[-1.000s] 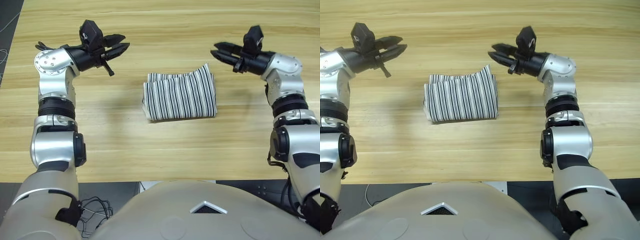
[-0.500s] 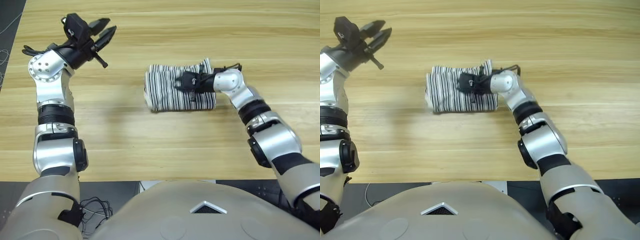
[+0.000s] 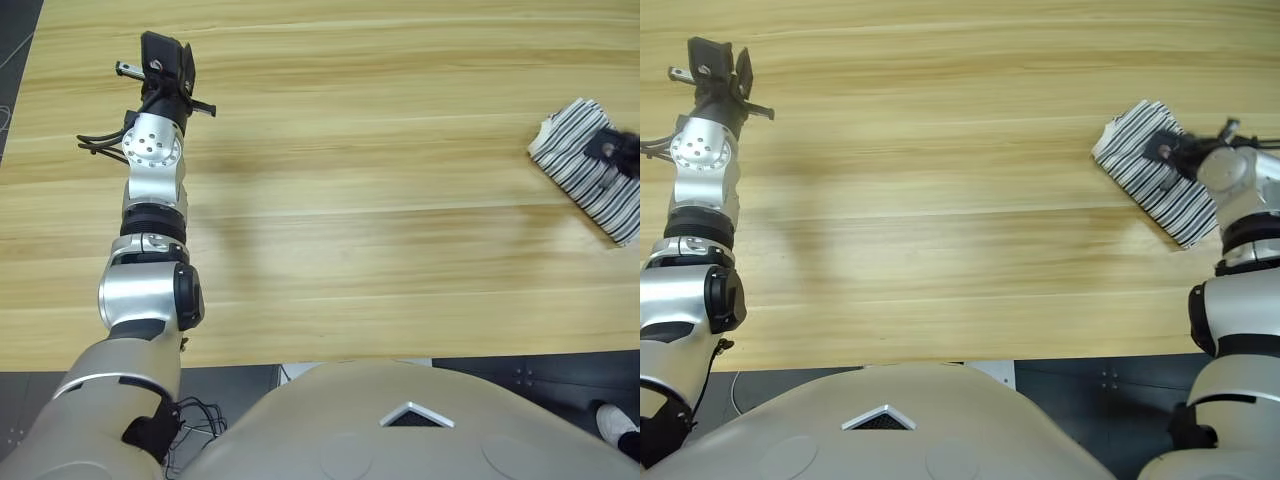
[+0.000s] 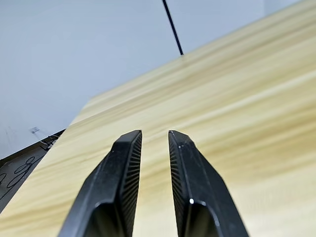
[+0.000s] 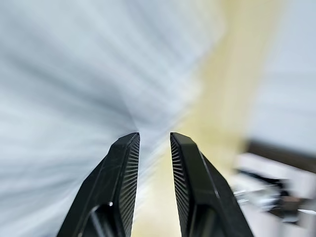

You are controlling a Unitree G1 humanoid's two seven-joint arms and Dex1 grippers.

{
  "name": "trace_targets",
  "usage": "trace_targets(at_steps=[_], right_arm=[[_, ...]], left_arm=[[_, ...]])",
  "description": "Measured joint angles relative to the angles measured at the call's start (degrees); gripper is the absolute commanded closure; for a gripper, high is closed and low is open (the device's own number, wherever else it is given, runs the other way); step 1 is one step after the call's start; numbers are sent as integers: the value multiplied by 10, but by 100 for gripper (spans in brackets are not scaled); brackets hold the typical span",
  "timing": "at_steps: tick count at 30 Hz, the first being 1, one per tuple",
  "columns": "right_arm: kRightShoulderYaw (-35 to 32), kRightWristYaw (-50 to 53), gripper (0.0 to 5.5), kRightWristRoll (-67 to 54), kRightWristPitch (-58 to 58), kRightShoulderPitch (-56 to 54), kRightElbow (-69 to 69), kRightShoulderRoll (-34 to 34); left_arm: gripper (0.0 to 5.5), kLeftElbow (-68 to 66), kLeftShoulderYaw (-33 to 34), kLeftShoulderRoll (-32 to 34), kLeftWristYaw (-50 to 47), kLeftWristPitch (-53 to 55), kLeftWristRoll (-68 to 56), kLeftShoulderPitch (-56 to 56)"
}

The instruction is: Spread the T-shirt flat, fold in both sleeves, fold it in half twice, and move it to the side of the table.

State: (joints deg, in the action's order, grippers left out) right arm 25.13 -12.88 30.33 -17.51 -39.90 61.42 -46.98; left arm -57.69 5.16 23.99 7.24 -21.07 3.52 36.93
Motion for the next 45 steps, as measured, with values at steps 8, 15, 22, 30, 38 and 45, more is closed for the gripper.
trace_targets(at_steps=[8, 15, 22, 30, 38, 45], right_arm=[[8, 301, 437, 48, -57, -62, -26, 326], [-108, 160, 437, -130, -226, 5, 59, 413], [-117, 138, 437, -139, -245, 5, 83, 414], [-129, 141, 437, -137, -248, 2, 95, 394], [-141, 51, 347, -145, -214, -24, 126, 396], [-89, 89, 289, -76, -233, -24, 124, 388]], left_arm=[[450, -38, 15, -52, -66, -133, -3, 6], [450, -127, -5, -110, -21, -126, 2, 73], [450, -134, -22, -111, -39, -143, 28, 74], [450, -150, -11, -115, -37, -120, 19, 86], [380, -154, 1, -123, -39, -106, 7, 89], [310, -154, -21, -126, -58, -105, 35, 90]])
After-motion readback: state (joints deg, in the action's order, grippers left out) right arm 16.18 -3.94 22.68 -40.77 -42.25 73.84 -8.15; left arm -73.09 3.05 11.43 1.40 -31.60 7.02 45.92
